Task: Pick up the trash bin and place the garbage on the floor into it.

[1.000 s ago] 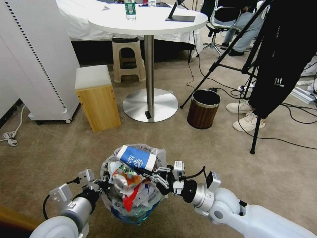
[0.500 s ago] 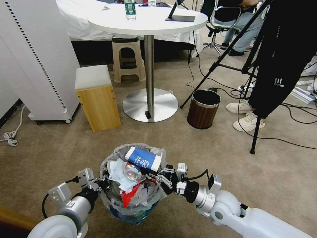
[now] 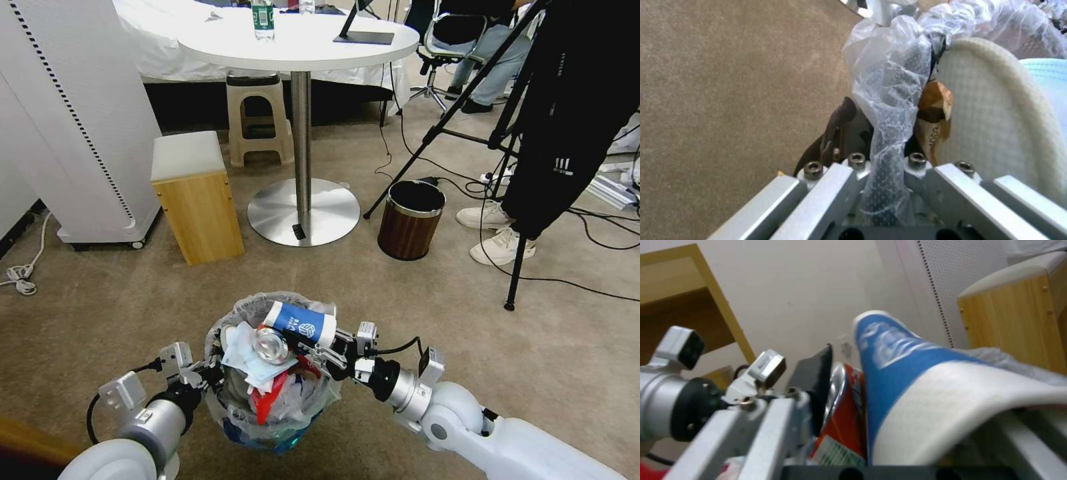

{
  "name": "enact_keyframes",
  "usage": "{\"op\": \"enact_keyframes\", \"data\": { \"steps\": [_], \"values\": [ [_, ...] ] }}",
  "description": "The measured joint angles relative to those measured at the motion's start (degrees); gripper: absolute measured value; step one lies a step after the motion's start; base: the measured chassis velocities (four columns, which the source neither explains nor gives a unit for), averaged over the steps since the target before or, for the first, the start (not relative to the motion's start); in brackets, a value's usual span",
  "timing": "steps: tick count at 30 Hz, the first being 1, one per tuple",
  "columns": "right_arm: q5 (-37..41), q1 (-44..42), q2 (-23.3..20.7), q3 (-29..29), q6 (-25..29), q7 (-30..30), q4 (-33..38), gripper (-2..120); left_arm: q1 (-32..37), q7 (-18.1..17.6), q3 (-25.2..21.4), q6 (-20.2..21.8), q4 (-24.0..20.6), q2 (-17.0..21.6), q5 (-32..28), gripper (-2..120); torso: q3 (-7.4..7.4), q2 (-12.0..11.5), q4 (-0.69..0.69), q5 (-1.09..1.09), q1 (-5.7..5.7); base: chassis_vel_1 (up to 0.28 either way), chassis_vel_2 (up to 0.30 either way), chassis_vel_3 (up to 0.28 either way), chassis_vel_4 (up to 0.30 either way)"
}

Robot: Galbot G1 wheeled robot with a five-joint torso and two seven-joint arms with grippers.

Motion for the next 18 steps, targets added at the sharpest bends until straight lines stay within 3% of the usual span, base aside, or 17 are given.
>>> {"op": "enact_keyframes", "data": {
  "steps": [10,12,18],
  "values": [
    [0.09,0.56,-0.37,0.10,-0.26,0.59,0.91,82,-0.17,0.08,0.06,0.04,0.02,-0.19,0.06,1,0.01,0.00,0.00,-0.01,0.00,0.000,0.000,0.000,0.000],
    [0.00,0.59,-0.81,0.13,-0.86,1.65,1.44,94,-0.08,0.08,0.55,0.14,0.09,-0.37,0.32,1,0.01,0.00,0.00,0.00,0.00,0.000,0.000,0.000,0.000],
    [-0.34,1.09,-1.84,-0.68,-1.10,2.17,1.64,100,0.04,0.09,1.06,0.19,0.10,-0.71,0.72,1,0.01,0.00,0.00,0.00,0.00,0.000,0.000,0.000,0.000]
  ]
}}
